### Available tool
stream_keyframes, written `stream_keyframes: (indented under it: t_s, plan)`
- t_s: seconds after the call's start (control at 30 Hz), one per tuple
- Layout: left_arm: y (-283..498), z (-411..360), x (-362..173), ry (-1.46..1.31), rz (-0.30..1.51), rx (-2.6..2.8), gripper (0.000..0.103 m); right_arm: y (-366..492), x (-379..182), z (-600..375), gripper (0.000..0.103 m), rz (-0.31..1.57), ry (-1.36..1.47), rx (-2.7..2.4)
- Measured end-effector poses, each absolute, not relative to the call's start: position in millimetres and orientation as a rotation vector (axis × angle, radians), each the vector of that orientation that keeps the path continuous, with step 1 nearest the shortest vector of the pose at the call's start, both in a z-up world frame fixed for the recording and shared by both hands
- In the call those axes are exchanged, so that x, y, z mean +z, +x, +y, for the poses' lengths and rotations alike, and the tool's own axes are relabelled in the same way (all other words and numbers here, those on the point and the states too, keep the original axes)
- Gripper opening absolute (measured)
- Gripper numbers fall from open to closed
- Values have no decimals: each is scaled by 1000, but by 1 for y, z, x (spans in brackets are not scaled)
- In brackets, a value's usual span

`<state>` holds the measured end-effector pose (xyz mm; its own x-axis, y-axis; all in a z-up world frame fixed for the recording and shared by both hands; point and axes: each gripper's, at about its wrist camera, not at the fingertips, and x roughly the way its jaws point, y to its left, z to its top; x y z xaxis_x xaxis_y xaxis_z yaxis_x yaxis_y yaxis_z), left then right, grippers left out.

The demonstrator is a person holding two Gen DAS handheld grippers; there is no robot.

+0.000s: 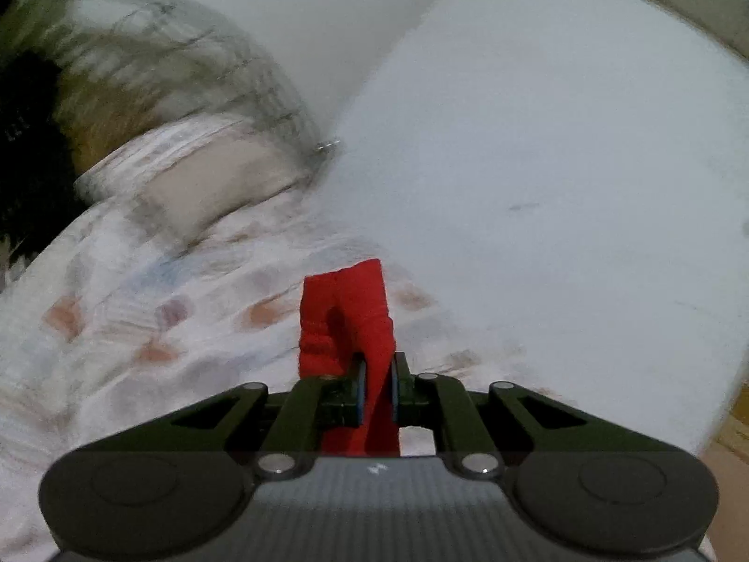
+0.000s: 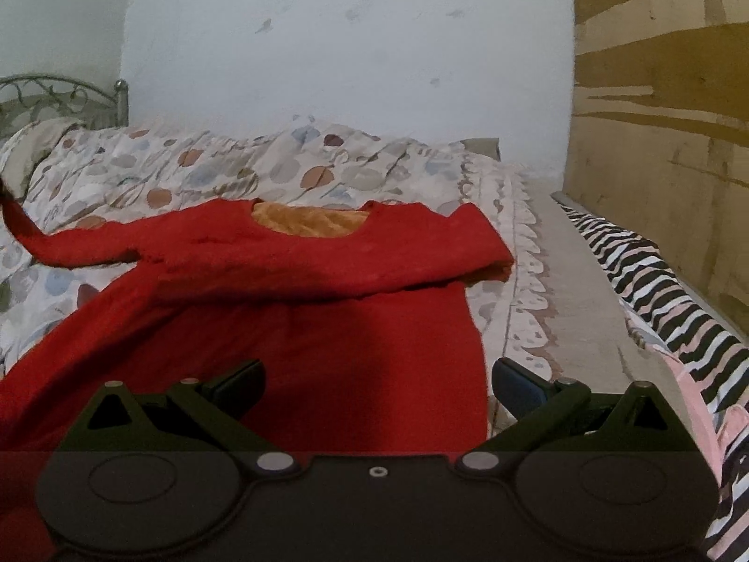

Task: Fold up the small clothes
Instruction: 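Grasp the sleeve cuff with the left gripper and lift it, then fold the held sleeve across the sweater body and open the left gripper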

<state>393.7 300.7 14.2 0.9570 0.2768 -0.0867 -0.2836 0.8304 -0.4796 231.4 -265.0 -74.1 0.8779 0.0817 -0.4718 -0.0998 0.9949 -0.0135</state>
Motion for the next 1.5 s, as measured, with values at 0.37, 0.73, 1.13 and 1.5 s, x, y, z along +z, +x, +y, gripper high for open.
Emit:
stream_keyframes:
  t_s: [0.37,0.73,1.13,1.5]
  plan:
    - [399,104,71,-259,-17,-260,9,226,-69,-288,103,447,41,53]
    - [385,-40,-27,-64,288,-609,9,211,-79,-322,103,471,74,-64]
    - [369,-52,-69,-30,589,-649,38,208,-92,-331,103,502,90,-97]
    - [342,-9,-55,-25,599,-457,95,252,-77,-304,103,492,45,13]
